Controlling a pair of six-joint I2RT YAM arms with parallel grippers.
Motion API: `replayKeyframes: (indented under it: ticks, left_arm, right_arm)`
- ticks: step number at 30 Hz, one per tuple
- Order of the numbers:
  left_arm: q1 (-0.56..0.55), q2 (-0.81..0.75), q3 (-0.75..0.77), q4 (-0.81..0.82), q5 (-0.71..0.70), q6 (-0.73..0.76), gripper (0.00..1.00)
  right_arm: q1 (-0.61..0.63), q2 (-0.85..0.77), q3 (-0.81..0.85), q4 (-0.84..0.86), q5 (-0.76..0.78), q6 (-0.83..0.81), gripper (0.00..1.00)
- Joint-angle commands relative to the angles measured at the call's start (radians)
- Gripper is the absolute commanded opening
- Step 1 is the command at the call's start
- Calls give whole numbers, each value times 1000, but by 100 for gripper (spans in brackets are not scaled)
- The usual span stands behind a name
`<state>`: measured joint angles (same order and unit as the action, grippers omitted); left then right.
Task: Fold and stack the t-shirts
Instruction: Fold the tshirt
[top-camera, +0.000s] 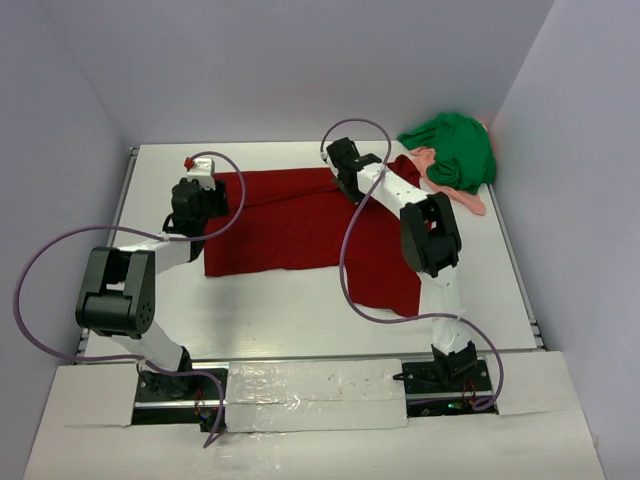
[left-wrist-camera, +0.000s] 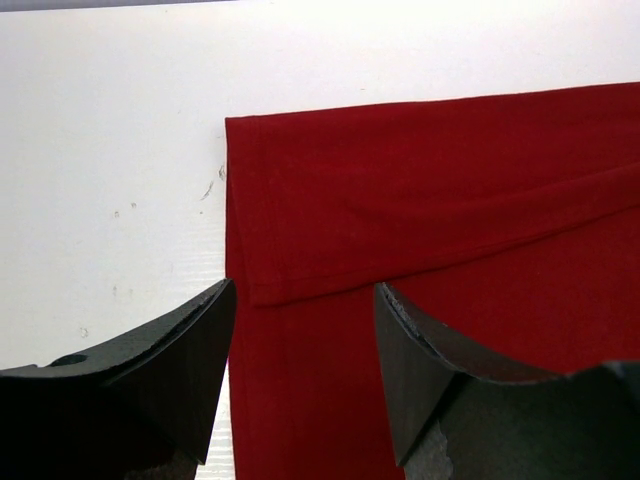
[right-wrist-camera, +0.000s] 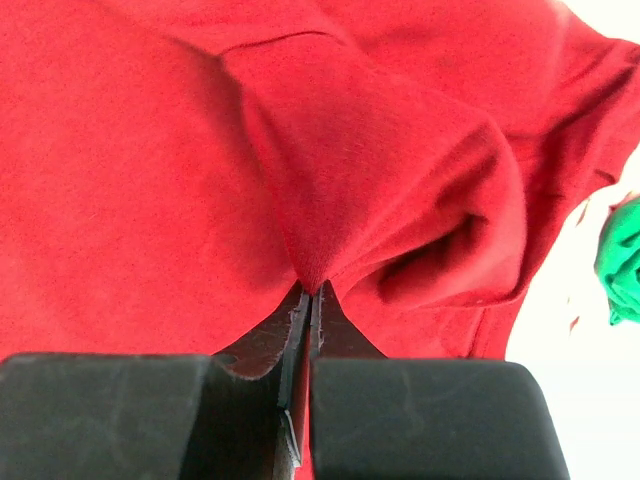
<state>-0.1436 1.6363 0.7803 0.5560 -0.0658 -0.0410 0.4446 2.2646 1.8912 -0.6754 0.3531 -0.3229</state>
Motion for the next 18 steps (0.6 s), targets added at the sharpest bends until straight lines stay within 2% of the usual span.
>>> replayKeyframes:
  ticks: [1,18]
  left_arm:
    - [-8,-39,0,9,12,7,66]
    - [-8,-41,0,7,6,16,66]
  right_arm:
    - [29,-80,2,-67,-17,8,0]
    - [106,-181,16,-207,-98,42,0]
